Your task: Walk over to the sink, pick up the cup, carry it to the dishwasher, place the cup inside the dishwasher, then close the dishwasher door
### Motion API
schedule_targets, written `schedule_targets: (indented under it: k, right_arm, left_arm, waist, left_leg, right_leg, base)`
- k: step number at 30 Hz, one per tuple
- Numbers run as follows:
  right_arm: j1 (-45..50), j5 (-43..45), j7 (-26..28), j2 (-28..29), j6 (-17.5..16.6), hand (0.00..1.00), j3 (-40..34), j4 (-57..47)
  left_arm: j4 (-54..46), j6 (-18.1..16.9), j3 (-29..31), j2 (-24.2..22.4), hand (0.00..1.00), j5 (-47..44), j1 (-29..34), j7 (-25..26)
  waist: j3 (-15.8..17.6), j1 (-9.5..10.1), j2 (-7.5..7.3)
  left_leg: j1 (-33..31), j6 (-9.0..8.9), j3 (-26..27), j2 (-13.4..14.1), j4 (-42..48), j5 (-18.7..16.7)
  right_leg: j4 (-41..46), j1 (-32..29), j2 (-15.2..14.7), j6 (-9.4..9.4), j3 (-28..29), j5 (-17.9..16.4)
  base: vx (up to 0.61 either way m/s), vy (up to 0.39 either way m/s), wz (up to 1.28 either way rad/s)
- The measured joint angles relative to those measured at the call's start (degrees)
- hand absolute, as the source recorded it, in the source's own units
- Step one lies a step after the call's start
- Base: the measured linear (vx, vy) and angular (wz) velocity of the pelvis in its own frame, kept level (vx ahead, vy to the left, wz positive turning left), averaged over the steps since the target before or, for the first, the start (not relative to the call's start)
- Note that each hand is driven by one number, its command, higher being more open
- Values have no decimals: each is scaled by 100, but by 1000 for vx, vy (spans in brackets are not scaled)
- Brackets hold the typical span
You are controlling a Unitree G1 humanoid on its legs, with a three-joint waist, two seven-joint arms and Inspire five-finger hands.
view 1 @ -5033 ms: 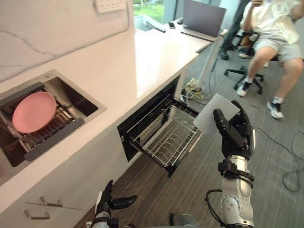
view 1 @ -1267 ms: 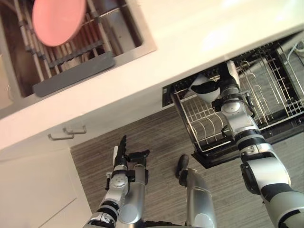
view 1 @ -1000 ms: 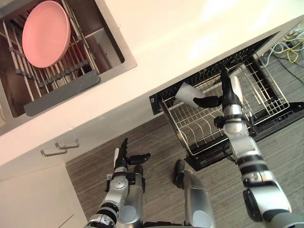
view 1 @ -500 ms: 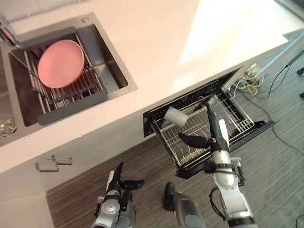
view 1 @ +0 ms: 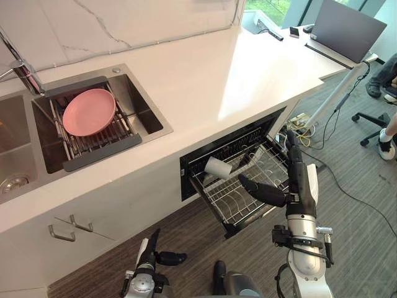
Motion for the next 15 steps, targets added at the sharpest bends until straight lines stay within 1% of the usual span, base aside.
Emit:
schedule_targets:
  k: [5, 10, 12, 14, 15]
  right_arm:
    - [-15, 3, -118, 1, -1, 100, 19, -4]
    - [-15, 13, -137, -14, -4, 100, 103, -4]
    - [-24, 43, -210, -106, -46, 100, 172, -2]
    - [-101, 55, -249, -195, -47, 100, 171, 13]
    - [-219, 54, -292, -259, -46, 100, 147, 40]
  left_arm:
    - [49, -18, -64, -4, 100, -1, 1, 4]
    - [116, -47, -121, -33, 100, -1, 43, 2]
    - [108, -133, -173, -33, 100, 1, 43, 2]
    - [89, -138, -220, -45, 100, -4, 26, 2]
    - [112, -133, -264, -83, 100, 0, 4, 8]
  waist:
    - [-27, 0, 25]
    - [-113, 2, 141]
    - [-91, -2, 186]
    - [-69, 10, 228]
    - [-74, -20, 308]
  left_leg:
    - [93, -5, 31, -1, -19, 3]
    - [125, -2, 14, -23, 5, 4]
    - [-72, 6, -202, -75, 147, 9]
    - [-265, 5, -350, -82, 214, 25]
    - [-356, 215, 400, 182, 68, 20]
  right_leg:
    - [-92, 108, 11, 14, 23, 56]
    - [-305, 288, 3, 43, 4, 179]
    - [-299, 299, -81, 48, -212, 183]
    - [-306, 301, -171, 50, -455, 180]
    - [-450, 421, -241, 75, -820, 219]
  base:
    - [-1, 6, -2]
    - [-20, 17, 2]
    - [-66, 5, 48]
    - [-91, -3, 82]
    - [-93, 6, 120]
